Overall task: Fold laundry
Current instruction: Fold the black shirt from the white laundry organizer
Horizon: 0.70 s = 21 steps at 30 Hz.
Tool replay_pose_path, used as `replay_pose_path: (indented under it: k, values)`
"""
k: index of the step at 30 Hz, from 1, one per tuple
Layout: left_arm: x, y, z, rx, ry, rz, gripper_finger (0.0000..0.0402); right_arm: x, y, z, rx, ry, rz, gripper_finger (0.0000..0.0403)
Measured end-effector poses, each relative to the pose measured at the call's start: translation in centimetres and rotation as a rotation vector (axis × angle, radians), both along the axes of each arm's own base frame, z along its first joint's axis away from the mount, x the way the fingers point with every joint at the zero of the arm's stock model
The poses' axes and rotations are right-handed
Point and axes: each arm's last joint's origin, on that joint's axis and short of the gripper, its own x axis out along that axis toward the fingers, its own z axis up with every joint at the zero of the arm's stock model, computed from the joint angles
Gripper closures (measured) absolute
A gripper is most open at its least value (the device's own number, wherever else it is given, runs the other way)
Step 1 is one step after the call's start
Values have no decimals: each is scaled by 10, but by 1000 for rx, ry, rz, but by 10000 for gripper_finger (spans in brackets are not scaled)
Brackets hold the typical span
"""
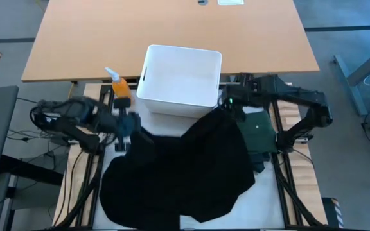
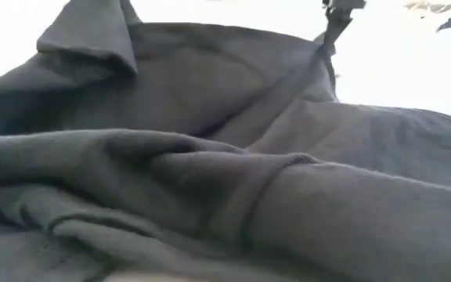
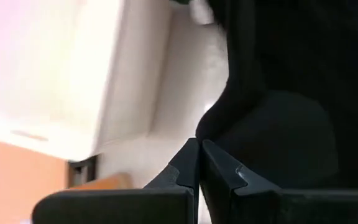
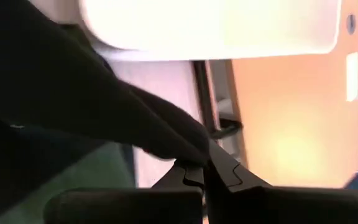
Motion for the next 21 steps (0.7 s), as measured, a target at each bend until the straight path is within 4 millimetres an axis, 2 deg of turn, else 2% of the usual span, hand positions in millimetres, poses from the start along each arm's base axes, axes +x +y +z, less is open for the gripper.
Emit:
replay_pose_path:
  k: [4, 8, 12, 16, 18, 21]
  values:
    - [-7, 29, 5, 0, 6, 52, 401, 8, -16, -7, -2, 50, -14, 389]
    - [-14, 47, 7, -60, 7, 68, 401, 20, -18, -18, 67, 77, -9, 389]
    - [-17, 58, 8, -33, 26, 44, 401, 22, -5, -27, 187, 90, -31, 389]
    - [-22, 73, 10, 13, 48, 63, 401, 16, 12, -36, 320, 78, -13, 389]
    - [-22, 78, 8, -63, 34, 79, 401, 9, 20, -45, 333, 101, -29, 389]
    - [-21, 73, 0, -244, 27, 33, 401, -3, 33, -64, 343, 156, -37, 389]
